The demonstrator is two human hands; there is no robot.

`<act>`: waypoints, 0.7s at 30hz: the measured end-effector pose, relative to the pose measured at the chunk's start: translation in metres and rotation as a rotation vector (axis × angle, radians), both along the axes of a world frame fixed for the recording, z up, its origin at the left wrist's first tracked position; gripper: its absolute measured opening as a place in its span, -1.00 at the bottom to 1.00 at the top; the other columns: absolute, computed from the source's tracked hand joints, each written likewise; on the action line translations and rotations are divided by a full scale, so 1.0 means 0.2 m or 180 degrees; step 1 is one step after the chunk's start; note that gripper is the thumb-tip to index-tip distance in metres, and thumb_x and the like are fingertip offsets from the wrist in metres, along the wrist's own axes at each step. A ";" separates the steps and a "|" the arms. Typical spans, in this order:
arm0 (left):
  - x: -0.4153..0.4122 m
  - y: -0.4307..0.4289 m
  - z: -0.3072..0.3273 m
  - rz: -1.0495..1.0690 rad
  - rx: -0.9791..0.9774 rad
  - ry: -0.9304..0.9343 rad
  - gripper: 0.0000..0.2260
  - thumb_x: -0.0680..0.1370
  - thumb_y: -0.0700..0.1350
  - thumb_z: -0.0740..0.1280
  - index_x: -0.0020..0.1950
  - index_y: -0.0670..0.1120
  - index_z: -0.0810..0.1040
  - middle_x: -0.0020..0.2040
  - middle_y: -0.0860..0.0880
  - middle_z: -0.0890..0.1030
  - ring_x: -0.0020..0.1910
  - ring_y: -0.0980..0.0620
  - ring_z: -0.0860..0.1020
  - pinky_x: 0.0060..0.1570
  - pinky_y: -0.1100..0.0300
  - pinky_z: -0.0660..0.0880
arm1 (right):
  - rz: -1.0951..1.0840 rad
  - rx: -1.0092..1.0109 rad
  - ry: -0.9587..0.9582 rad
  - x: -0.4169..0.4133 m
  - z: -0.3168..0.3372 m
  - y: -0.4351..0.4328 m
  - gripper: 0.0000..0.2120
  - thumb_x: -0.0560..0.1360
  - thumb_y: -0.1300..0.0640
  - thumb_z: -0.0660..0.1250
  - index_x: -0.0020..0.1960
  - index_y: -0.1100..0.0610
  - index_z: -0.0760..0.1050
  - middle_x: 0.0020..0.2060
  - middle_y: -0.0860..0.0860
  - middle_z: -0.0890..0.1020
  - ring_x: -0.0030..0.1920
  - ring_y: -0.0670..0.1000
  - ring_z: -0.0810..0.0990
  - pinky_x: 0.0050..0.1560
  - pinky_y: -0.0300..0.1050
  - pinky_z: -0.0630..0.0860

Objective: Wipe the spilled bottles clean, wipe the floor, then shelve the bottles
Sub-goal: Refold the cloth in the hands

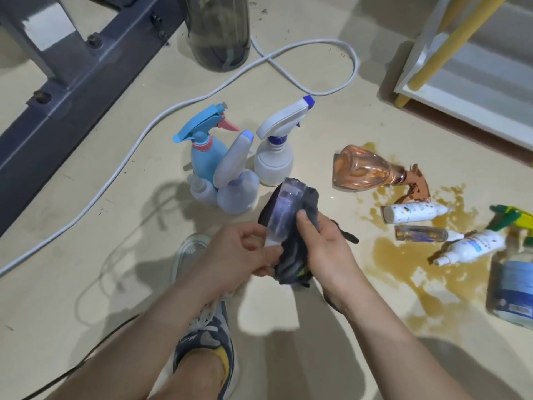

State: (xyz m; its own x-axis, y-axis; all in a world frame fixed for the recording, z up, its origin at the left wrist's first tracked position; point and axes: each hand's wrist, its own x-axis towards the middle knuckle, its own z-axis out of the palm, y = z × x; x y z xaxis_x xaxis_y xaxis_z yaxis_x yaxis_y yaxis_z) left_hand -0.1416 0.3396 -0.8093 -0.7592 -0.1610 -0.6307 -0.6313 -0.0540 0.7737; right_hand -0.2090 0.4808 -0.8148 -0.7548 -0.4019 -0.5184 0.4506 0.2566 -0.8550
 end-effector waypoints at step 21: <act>-0.07 -0.03 0.06 0.0879 -0.0472 -0.0113 -0.87 0.54 -0.17 0.37 -0.05 -0.16 0.43 -0.17 -0.15 0.56 -0.35 -0.04 0.66 -0.32 0.19 0.61 | 0.0955 0.1055 0.1720 0.03 0.05 0.16 -0.43 0.56 0.18 0.07 0.55 -0.11 0.18 0.11 -0.05 0.57 0.10 -0.04 0.53 0.13 -0.08 0.46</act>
